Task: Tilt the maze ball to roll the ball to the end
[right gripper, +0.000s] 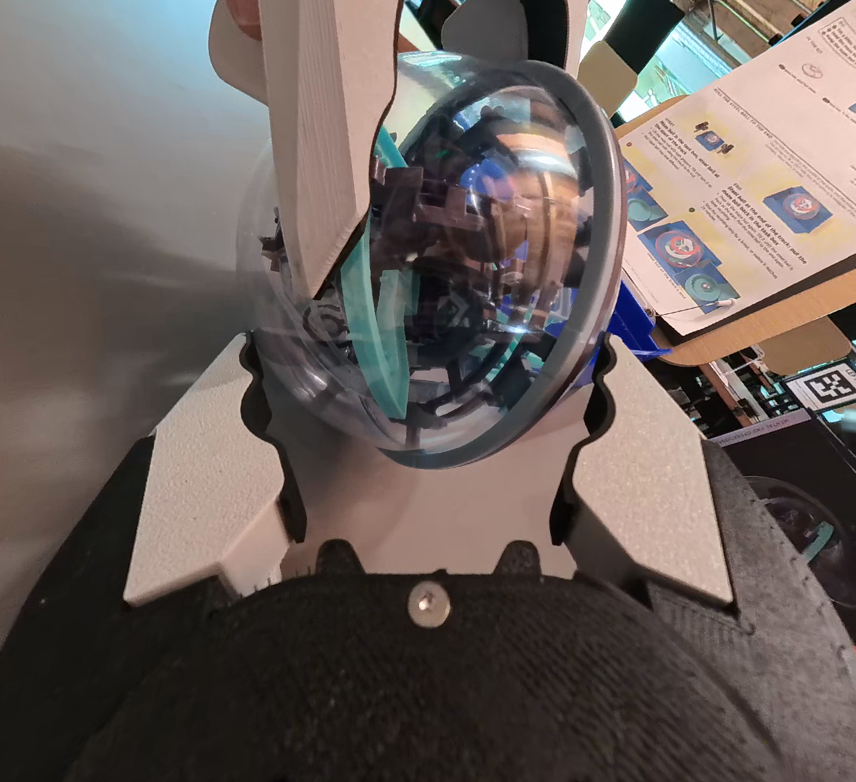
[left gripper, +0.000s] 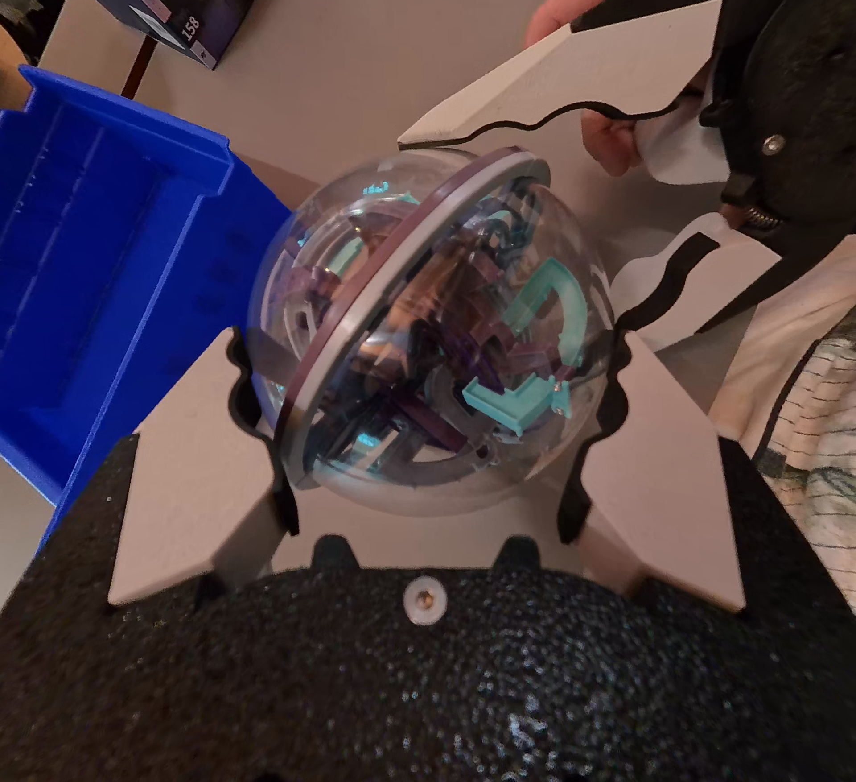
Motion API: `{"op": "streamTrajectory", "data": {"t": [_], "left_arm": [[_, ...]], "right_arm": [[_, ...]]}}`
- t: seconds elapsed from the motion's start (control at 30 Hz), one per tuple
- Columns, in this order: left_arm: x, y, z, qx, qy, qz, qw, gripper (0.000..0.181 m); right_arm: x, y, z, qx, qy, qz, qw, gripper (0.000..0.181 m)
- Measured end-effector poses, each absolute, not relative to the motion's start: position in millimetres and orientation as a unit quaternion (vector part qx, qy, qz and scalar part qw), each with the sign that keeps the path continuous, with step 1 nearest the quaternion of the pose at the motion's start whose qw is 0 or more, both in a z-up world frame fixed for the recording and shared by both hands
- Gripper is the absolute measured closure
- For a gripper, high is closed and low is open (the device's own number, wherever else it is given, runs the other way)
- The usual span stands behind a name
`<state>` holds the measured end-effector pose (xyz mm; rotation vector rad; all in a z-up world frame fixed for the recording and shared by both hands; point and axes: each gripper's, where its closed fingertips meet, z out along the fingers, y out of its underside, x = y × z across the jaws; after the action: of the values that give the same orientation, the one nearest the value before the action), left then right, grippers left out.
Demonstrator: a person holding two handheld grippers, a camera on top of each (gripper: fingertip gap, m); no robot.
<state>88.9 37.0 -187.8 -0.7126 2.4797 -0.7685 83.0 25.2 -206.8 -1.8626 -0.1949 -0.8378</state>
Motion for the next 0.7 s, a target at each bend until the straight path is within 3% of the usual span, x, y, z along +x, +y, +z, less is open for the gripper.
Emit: {"op": "streamTrajectory", "data": {"t": [0.7], "left_arm": [[87.4,31.4,-188.3,-0.250,0.902,-0.258,0.239,0.035]], "right_arm": [[81.9,19.2,-207.5,-0.759,-0.100,-0.335,0.549,0.046]]}}
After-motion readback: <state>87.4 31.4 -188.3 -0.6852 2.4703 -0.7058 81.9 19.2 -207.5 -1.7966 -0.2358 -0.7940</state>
